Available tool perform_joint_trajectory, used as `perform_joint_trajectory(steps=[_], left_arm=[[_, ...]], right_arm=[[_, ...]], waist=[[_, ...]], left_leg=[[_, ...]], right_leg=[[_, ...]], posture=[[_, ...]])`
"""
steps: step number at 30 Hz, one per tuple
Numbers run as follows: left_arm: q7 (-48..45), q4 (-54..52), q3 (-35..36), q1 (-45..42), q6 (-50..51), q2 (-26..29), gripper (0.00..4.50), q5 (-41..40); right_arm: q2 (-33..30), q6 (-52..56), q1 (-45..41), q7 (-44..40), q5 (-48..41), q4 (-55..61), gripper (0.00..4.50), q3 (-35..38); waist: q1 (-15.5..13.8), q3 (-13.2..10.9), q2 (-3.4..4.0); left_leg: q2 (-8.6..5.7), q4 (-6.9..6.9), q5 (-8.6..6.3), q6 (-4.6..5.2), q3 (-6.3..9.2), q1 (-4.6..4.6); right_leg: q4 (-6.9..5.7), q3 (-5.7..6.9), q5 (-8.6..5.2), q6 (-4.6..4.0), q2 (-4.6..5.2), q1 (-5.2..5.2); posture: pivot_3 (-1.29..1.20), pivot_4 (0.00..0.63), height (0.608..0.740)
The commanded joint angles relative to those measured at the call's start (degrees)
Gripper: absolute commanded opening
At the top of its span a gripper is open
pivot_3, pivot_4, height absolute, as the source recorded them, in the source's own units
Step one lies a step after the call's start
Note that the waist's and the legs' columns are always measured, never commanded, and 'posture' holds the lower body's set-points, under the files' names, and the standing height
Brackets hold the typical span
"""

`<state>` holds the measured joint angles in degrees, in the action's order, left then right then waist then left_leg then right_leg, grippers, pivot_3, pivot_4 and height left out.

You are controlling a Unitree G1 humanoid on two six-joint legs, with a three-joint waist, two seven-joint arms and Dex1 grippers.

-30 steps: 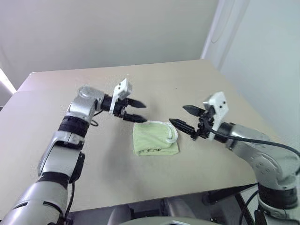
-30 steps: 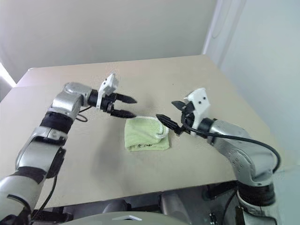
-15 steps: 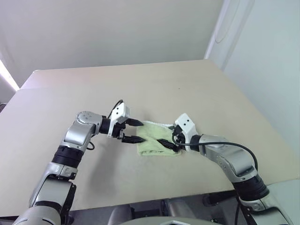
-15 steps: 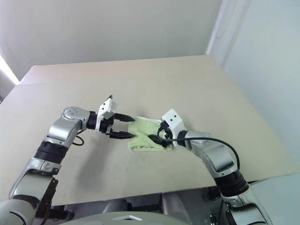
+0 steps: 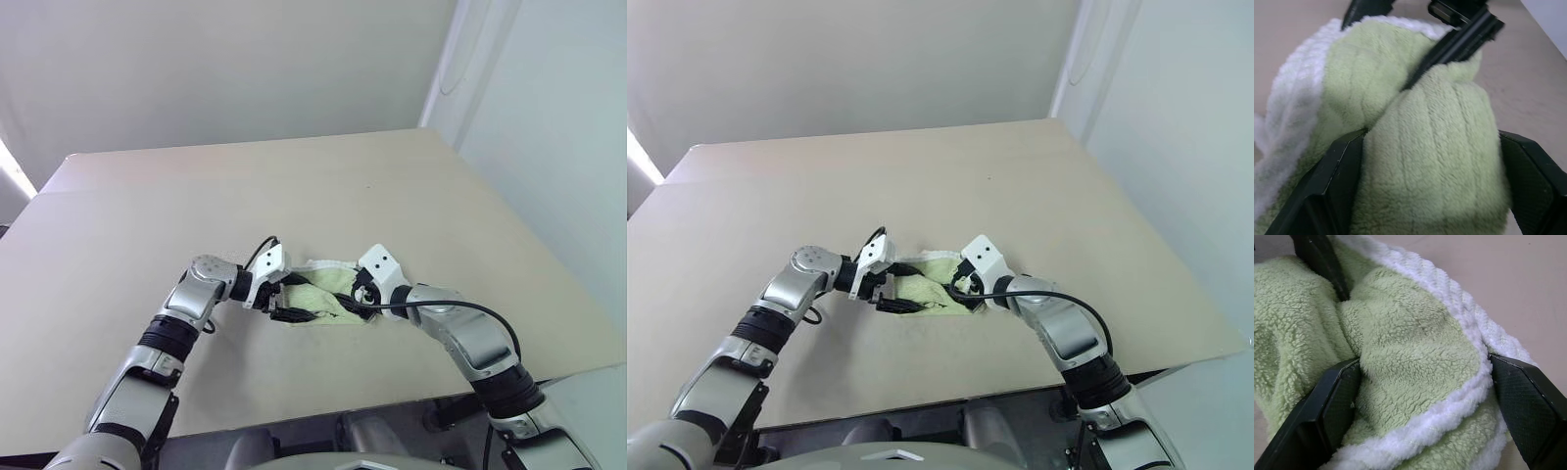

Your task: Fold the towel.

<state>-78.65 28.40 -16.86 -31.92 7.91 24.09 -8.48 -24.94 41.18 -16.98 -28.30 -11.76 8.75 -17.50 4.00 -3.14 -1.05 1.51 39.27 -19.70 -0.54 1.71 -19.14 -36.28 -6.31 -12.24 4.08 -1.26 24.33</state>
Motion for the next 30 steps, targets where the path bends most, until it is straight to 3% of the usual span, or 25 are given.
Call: perform_joint_trajectory(steps=[1,9,15,23,30], left_arm=[[-2.92,1.6,-0.25,-0.77,-2.14,0.45,4.04,0.02],[-8.11,3.79,4.87,-5.23,-1.93,3.43,4.04,-4.56],[-4.37,5.09,10.23,-11.14,4.46,2.05,4.04,-8.1],[1.1,3.28,5.41,-5.95,0.8,-1.62,4.04,-2.2],[5.96,9.88,0.7,-3.57,-9.88,-2.55,4.04,5.59]], right_arm=[[-1.13,0.68,-0.06,-0.18,1.63,-0.04,4.26,1.02],[-1.75,0.74,-0.94,-1.24,1.53,-0.16,4.26,2.33],[-1.12,1.2,-1.43,-1.54,0.77,1.32,4.26,3.01],[-1.15,0.8,-1.88,-1.56,1.74,0.58,4.26,2.47],[-1.37,0.97,-2.08,-1.53,2.54,0.92,4.26,2.82]], waist=[[0.0,0.04,0.01],[0.01,0.04,0.0],[-0.03,0.04,0.0],[-0.01,0.04,0.01],[-0.09,0.05,0.01]], left_leg=[[0.0,0.0,0.0,0.0,0.0,0.0],[0.0,0.0,0.0,0.0,0.01,-0.04],[0.0,0.01,0.0,0.0,0.03,-0.1],[0.0,-0.02,0.0,0.0,0.04,-0.12],[0.0,-0.01,0.0,0.0,0.04,-0.09]], right_leg=[[0.0,0.0,0.0,0.0,0.0,0.0],[0.02,0.0,-0.01,0.0,0.0,0.02],[0.06,0.0,0.0,0.01,0.0,0.04],[0.08,0.0,-0.01,0.02,0.0,0.05],[0.06,0.01,0.0,0.02,0.0,0.05]], posture=[[0.0,0.0,0.712],[0.0,0.0,0.712],[0.0,0.0,0.712],[0.0,0.0,0.712],[0.0,0.0,0.712]])
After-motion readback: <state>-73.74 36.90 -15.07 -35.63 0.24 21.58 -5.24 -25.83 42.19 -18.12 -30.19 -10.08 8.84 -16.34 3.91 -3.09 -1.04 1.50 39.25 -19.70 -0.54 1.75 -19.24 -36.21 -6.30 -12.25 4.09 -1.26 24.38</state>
